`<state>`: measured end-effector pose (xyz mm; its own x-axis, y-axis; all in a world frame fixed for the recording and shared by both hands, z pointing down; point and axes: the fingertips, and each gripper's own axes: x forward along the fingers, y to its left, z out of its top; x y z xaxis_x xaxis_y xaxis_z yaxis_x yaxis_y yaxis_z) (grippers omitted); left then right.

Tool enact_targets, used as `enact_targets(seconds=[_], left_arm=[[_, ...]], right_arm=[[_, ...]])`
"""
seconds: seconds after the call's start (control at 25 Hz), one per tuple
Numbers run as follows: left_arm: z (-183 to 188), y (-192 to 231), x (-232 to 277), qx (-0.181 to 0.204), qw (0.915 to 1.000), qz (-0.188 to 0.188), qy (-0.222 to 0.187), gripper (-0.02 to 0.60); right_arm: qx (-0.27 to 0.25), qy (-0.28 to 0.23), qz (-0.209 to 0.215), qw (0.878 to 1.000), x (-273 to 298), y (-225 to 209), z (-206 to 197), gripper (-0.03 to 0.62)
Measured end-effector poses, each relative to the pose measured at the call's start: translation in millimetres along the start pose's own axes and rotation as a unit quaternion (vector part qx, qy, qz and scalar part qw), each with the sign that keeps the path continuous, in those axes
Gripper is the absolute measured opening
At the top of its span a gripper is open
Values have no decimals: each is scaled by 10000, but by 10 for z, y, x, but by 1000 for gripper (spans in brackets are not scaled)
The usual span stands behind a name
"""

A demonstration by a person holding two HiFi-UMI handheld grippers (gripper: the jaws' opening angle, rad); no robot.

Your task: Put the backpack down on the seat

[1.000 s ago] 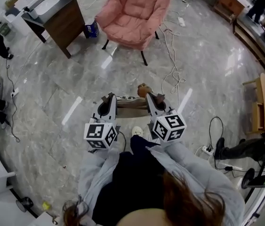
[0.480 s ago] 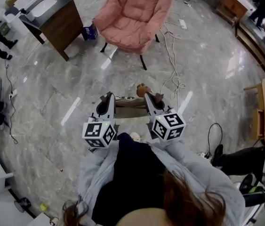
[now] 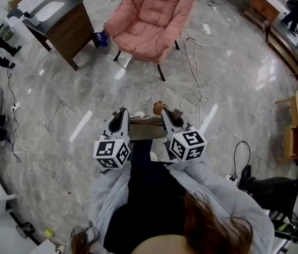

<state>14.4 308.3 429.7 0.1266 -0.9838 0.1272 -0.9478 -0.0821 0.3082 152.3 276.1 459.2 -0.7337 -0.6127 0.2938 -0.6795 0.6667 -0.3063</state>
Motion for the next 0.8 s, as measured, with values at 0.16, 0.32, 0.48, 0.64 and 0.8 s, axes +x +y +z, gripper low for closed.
enact_targets(seconds=[0.16,0.32,0.48,0.64,0.8], left_arm=[[-57,35,149,-48,9999,0,129,25],[-78,128,415,-98,9995,-20,294,25],[-82,264,764,-200,9989,-59,422,25],[19,384,1151,-345,9984,-1,441,25],[195,532,1556,-402,9984,8,386,25]], right_arm=[[108,94,-47,9999,99,-118,-22,6],[214,186,-123,9995,302,-275,12,6],[327,253,-190,9990,569,-460,85,6],[345,324,-250,9986,857,-662,254,6],[345,304,-314,9984,1189,-843,491,6]])
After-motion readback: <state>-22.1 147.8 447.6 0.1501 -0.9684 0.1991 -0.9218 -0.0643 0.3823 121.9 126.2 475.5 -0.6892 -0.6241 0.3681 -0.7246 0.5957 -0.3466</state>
